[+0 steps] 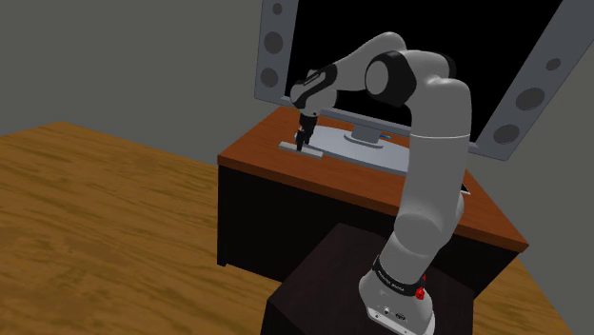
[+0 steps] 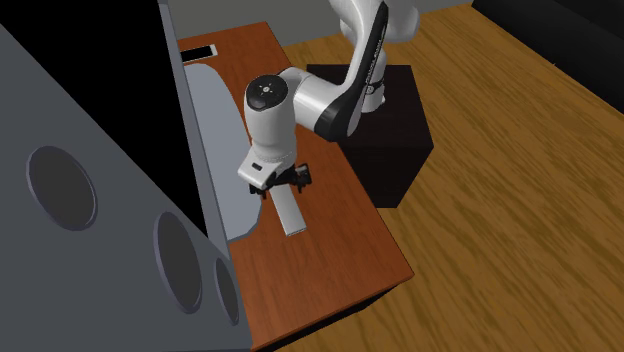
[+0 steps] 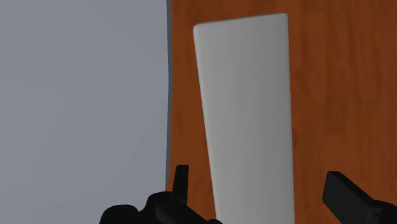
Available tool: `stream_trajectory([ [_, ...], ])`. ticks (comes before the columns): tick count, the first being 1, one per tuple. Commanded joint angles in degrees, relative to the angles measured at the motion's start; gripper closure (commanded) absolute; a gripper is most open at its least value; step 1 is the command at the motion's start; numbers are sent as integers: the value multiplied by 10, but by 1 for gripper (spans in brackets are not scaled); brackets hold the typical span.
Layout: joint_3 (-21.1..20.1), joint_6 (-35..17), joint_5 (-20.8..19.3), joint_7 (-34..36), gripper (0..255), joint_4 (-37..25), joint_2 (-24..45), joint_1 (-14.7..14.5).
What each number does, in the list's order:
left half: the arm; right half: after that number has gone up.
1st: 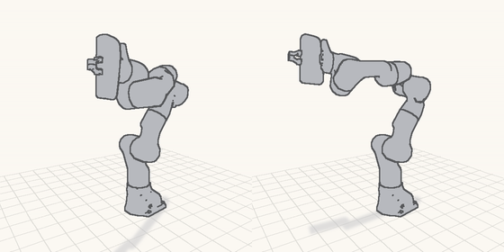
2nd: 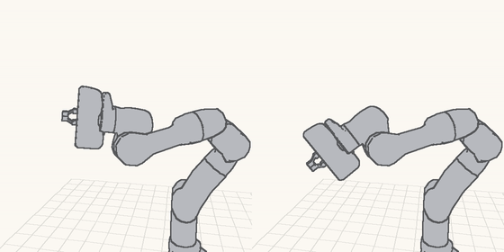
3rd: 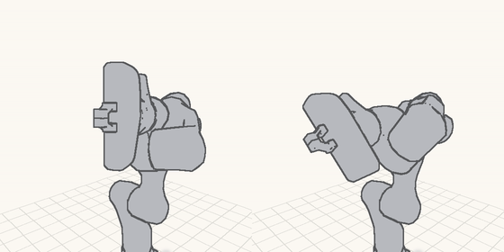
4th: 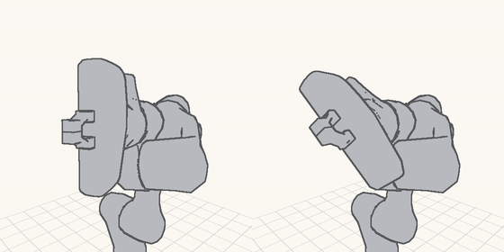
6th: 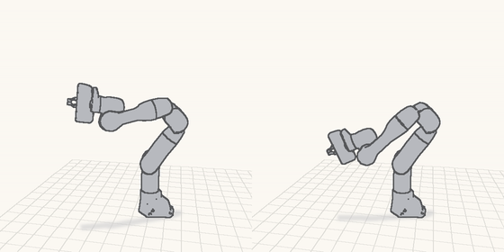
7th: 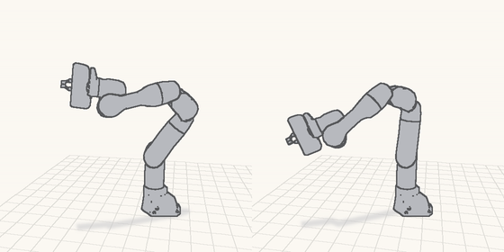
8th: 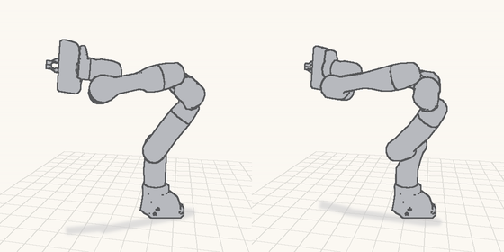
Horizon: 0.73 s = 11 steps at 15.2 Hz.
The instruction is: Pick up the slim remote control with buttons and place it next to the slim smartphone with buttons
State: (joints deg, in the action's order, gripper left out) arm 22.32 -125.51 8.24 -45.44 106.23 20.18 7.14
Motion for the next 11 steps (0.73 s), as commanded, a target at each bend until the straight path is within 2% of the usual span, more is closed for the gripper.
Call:
stream_trajectory([
  [1,-2,-15,5,-3,0,6,9,2],
  [10,-4,-24,8,-5,0,10,15,3],
  [11,-4,-24,8,-5,255,10,15,3],
])
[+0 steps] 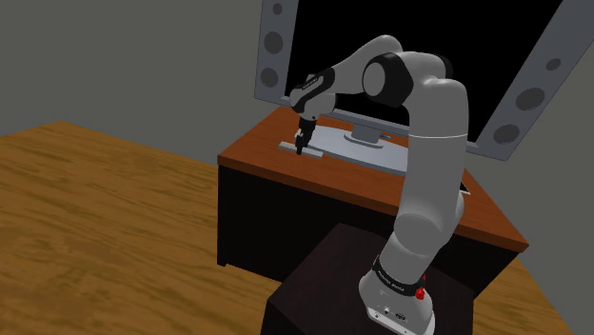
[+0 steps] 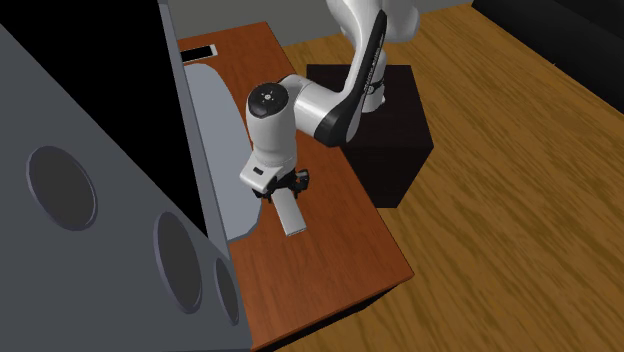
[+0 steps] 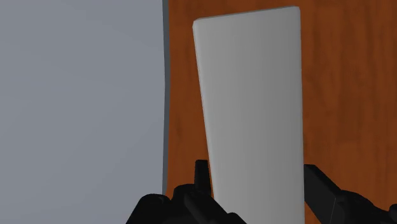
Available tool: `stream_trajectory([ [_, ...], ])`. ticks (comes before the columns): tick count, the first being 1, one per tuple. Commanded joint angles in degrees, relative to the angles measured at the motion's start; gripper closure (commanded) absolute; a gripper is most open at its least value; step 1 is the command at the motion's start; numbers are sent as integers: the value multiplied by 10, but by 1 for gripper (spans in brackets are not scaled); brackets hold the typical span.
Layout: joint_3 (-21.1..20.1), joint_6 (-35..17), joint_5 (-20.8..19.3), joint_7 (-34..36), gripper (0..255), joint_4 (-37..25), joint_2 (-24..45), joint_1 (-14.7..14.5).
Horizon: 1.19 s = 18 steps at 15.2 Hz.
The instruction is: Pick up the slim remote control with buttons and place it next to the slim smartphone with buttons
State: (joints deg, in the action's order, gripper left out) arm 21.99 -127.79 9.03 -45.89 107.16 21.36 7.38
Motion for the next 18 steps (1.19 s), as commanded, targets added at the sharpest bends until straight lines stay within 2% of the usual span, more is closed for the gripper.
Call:
stream_trajectory([
  [1,0,-2,0,-1,255,2,3,0],
  [9,0,-2,0,-1,255,1,4,0],
  [18,8,56,-17,10,255,-26,-30,-5],
])
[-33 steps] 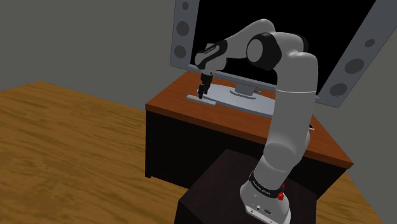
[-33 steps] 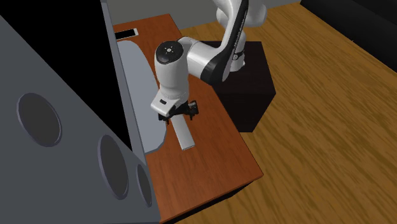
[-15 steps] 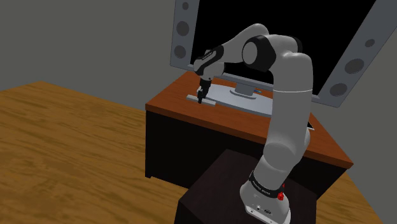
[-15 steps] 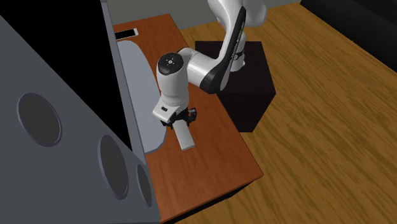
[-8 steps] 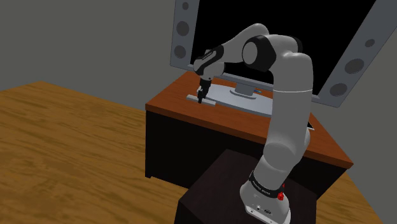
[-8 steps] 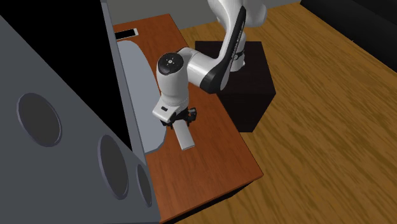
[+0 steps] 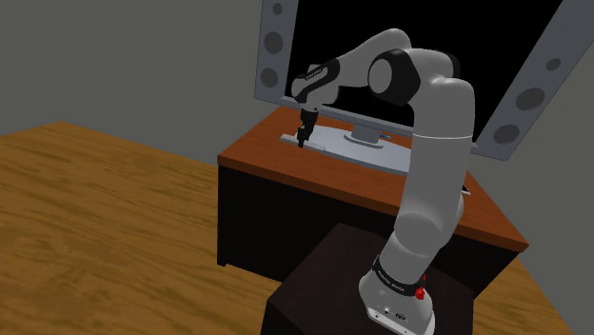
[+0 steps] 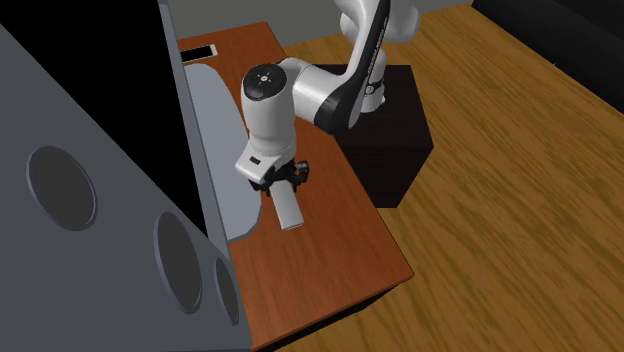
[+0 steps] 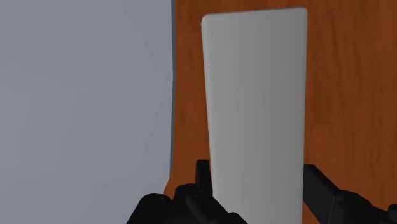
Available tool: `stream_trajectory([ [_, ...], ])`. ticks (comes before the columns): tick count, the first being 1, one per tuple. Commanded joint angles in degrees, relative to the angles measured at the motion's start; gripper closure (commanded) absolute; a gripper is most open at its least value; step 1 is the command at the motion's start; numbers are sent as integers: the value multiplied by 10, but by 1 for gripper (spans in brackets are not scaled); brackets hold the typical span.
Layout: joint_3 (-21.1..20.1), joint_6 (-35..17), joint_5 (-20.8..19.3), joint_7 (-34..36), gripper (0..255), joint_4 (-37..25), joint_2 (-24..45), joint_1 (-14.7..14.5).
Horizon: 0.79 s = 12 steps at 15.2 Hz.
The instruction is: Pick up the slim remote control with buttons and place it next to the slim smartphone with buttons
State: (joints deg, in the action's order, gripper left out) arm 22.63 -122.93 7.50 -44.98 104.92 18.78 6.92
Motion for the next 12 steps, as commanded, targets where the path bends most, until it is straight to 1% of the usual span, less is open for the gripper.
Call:
stream_trajectory([
  [1,2,14,-4,2,255,-7,-8,-1],
  [8,5,59,-14,8,255,-34,-27,-3],
  [12,23,33,-39,-12,255,55,-96,4],
])
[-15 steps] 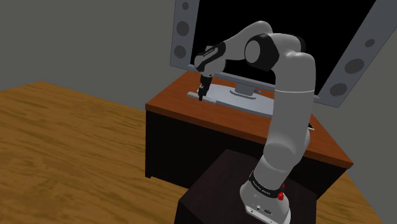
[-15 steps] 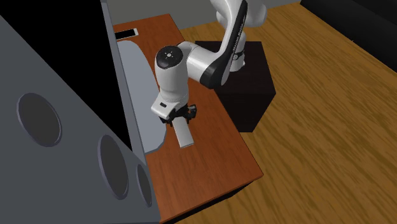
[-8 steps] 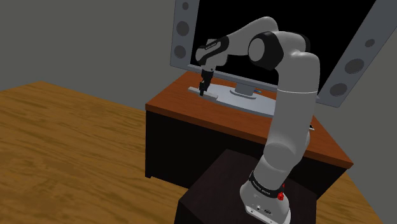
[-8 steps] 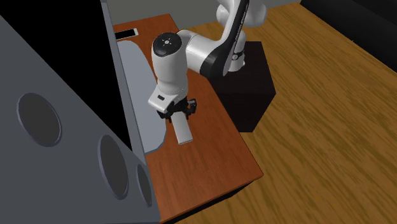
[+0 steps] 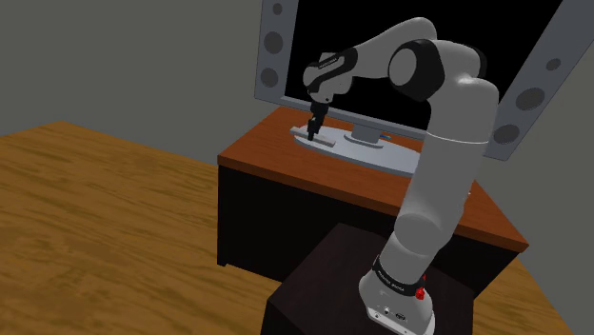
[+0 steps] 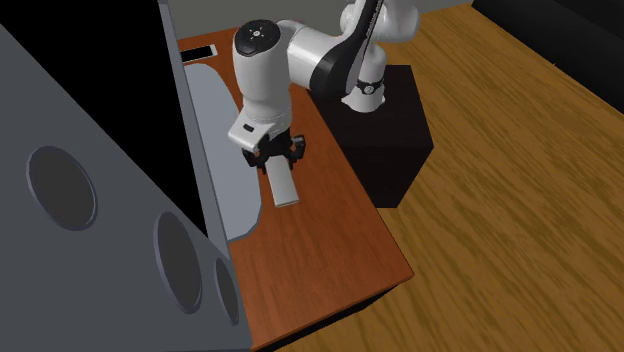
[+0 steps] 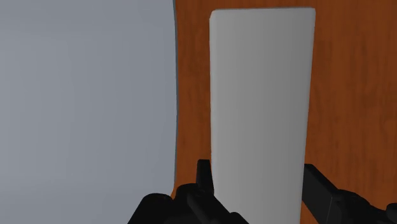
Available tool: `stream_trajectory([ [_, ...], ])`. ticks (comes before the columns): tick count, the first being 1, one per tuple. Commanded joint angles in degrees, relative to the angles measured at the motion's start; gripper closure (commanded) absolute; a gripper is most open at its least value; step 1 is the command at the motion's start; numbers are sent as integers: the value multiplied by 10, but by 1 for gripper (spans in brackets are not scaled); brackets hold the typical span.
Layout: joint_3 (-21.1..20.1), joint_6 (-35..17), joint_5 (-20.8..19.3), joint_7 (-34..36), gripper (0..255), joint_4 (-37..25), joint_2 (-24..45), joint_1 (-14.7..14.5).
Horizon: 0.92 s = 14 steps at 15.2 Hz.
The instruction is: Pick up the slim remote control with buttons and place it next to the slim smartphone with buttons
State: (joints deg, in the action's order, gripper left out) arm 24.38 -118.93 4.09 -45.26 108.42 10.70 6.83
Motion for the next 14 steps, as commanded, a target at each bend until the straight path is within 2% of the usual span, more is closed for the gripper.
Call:
stream_trajectory([
  [1,10,-12,-12,-14,255,41,-31,7],
  [8,43,-37,-67,-49,255,162,-139,35],
  [14,73,-43,-120,-85,255,239,-222,74],
])
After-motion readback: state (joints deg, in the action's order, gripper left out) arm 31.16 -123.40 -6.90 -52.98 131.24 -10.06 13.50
